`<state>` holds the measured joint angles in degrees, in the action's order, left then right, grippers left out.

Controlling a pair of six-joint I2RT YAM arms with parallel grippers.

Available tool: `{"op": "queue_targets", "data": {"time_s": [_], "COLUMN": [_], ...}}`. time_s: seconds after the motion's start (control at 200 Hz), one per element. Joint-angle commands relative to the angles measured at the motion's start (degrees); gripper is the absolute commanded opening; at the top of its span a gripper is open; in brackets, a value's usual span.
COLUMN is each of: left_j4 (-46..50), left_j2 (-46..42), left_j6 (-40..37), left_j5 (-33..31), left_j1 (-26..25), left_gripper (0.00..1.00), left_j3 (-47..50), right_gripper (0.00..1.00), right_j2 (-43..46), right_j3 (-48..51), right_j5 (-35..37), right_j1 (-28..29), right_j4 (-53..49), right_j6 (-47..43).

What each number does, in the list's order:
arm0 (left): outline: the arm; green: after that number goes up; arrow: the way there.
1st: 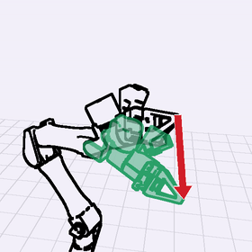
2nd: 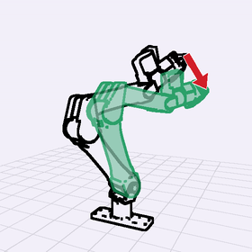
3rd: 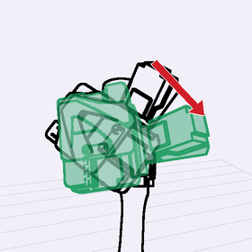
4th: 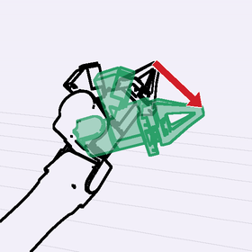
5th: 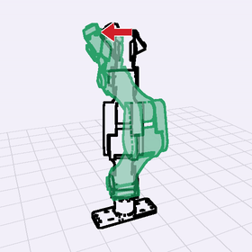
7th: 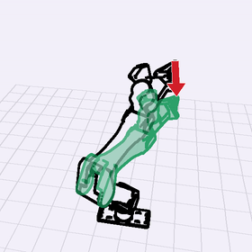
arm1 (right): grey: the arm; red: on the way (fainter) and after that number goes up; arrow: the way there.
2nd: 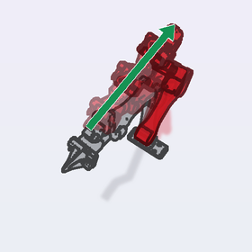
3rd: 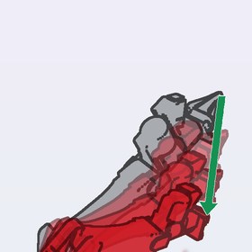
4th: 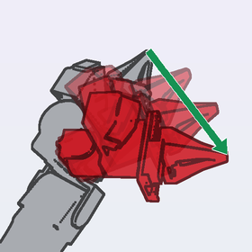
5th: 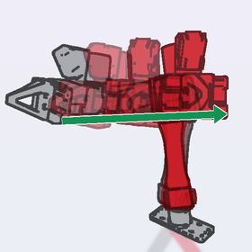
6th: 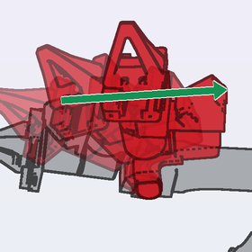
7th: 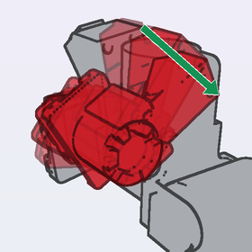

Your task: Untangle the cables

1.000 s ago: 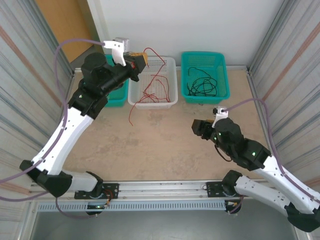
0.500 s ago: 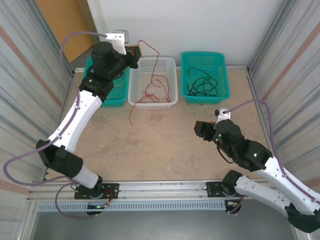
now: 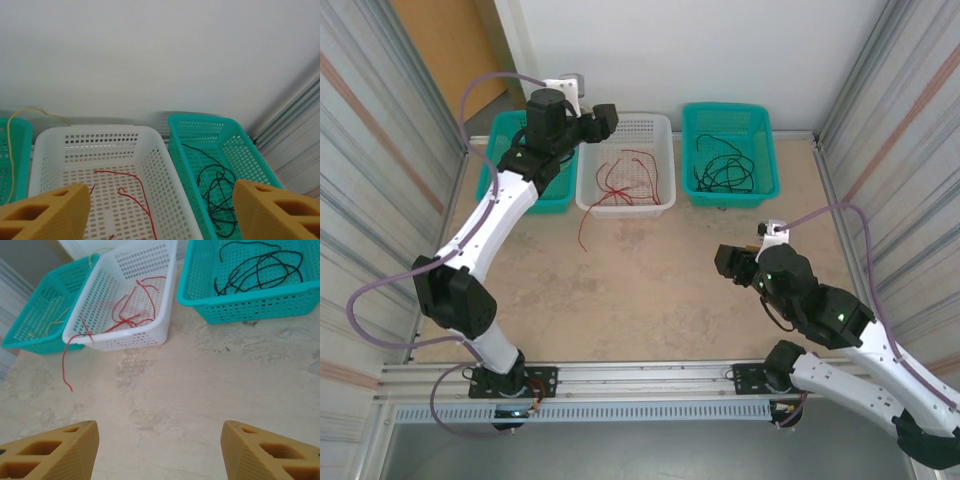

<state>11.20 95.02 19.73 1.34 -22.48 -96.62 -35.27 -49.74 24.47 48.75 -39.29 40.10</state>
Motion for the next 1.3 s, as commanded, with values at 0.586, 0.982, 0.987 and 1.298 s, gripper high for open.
{"op": "queue_targets", "data": {"time_s": [0.586, 0.982, 0.987, 1.298], "left_j4": [-9.27, -27.89, -28.67, -43.7], "left_j2": [-32.71, -28.4, -28.4, -23.35], "left_j6": [-19.81, -17.63, -17.63, -22.12], "left_j5": [-37.23, -47.61, -47.15, -26.21], "left_j1": [0.77, 11.64, 11.74, 14.73], "left_gripper": [0.99, 0.99, 0.99, 0.99], "left_j3": [46.94, 70.98, 71.05, 75.68], "right_gripper": [0.99, 0.99, 0.99, 0.99], "right_j2": [-4.0, -16.37, -16.43, -27.59], "right_j3": [2.4, 16.89, 17.19, 32.02], "right_j5": [13.34, 15.95, 16.09, 14.97], "right_j1": [-7.6, -39.19, -39.53, -44.43], "right_j4": [13.24, 30.52, 30.95, 60.99], "right_j6": [-14.16, -15.66, -15.66, -25.14]}}
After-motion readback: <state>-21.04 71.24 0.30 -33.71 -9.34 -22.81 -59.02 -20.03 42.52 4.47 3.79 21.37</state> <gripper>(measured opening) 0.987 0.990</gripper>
